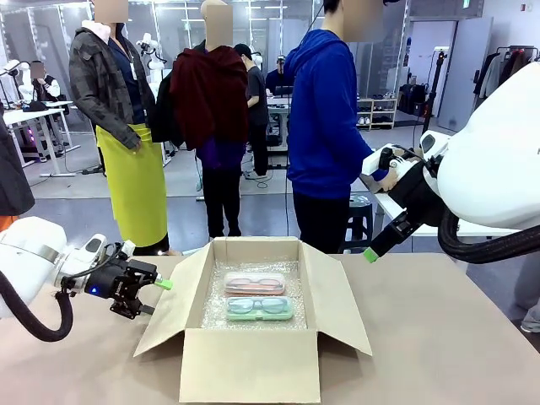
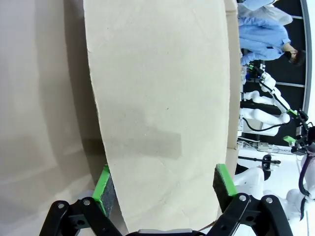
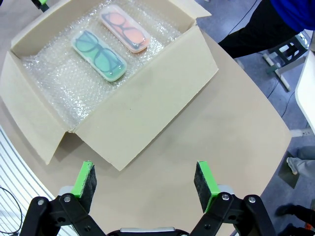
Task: Pack the glasses set securely to prepare it for shipping.
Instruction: Position the Package Box on the left side of the table.
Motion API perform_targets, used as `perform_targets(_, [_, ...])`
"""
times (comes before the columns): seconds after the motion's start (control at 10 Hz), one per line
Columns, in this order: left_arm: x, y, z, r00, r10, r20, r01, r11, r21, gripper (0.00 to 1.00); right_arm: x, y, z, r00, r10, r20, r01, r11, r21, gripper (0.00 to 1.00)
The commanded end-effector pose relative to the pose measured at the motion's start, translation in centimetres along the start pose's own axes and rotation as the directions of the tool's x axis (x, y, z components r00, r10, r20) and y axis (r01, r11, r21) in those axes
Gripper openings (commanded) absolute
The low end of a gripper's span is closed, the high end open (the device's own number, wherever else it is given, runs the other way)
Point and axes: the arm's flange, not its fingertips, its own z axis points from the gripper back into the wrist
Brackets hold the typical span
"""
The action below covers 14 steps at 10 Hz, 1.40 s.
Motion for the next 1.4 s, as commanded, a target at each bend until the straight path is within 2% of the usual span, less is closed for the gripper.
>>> perform_targets(0.0, [0.6, 0.3, 0.6, 0.999, 0.041, -0.006, -0.042, 0.996, -0.073, 1.00, 0.1, 0.3, -0.1, 1.000, -0.014, 0.001, 0.014, 1.000, -0.003, 1.00])
perform_targets(0.1, [0.6, 0.3, 0.8, 0.998, 0.058, -0.009, -0.058, 0.992, -0.112, 1.00, 0.1, 0.3, -0.1, 1.000, -0.014, 0.001, 0.014, 1.000, -0.003, 1.00])
perform_targets(0.2, [0.8, 0.5, 1.1, 0.998, 0.070, -0.006, -0.070, 0.989, -0.134, 0.48, 0.1, 0.3, -0.1, 1.000, -0.014, 0.001, 0.014, 1.000, -0.003, 1.00])
perform_targets(0.3, [0.6, 0.5, 1.2, 0.997, 0.077, -0.017, -0.078, 0.987, -0.140, 0.41, 0.1, 0.3, -0.1, 1.000, -0.014, 0.001, 0.014, 1.000, -0.003, 1.00])
perform_targets(0.4, [0.6, 0.4, 1.7, 0.998, 0.067, -0.016, -0.069, 0.986, -0.152, 0.00, 0.1, 0.3, -0.1, 1.000, -0.014, 0.001, 0.014, 1.000, -0.003, 1.00])
perform_targets(0.6, [0.6, 0.6, 2.4, 0.999, 0.053, 0.000, -0.053, 0.983, -0.175, 0.00, 0.1, 0.3, -0.1, 1.000, -0.014, 0.001, 0.014, 1.000, -0.003, 1.00])
perform_targets(0.7, [0.6, 0.7, 2.7, 0.999, 0.046, 0.003, -0.045, 0.980, -0.193, 0.14, 0.1, 0.3, -0.1, 1.000, -0.014, 0.001, 0.014, 1.000, -0.003, 1.00])
perform_targets(0.8, [0.6, 0.7, 2.8, 0.999, 0.042, -0.002, -0.041, 0.977, -0.210, 0.05, 0.1, 0.3, -0.1, 1.000, -0.014, 0.001, 0.014, 1.000, -0.003, 1.00])
perform_targets(0.9, [0.4, 0.7, 2.5, 1.000, 0.027, -0.014, -0.030, 0.976, -0.216, 0.00, 0.1, 0.3, -0.1, 1.000, -0.014, 0.001, 0.014, 1.000, -0.003, 1.00])
perform_targets(1.3, [0.2, 0.5, 1.9, 0.999, 0.013, -0.035, -0.021, 0.972, -0.235, 0.00, 0.1, 0.3, -0.1, 1.000, -0.014, 0.001, 0.014, 1.000, -0.003, 1.00])
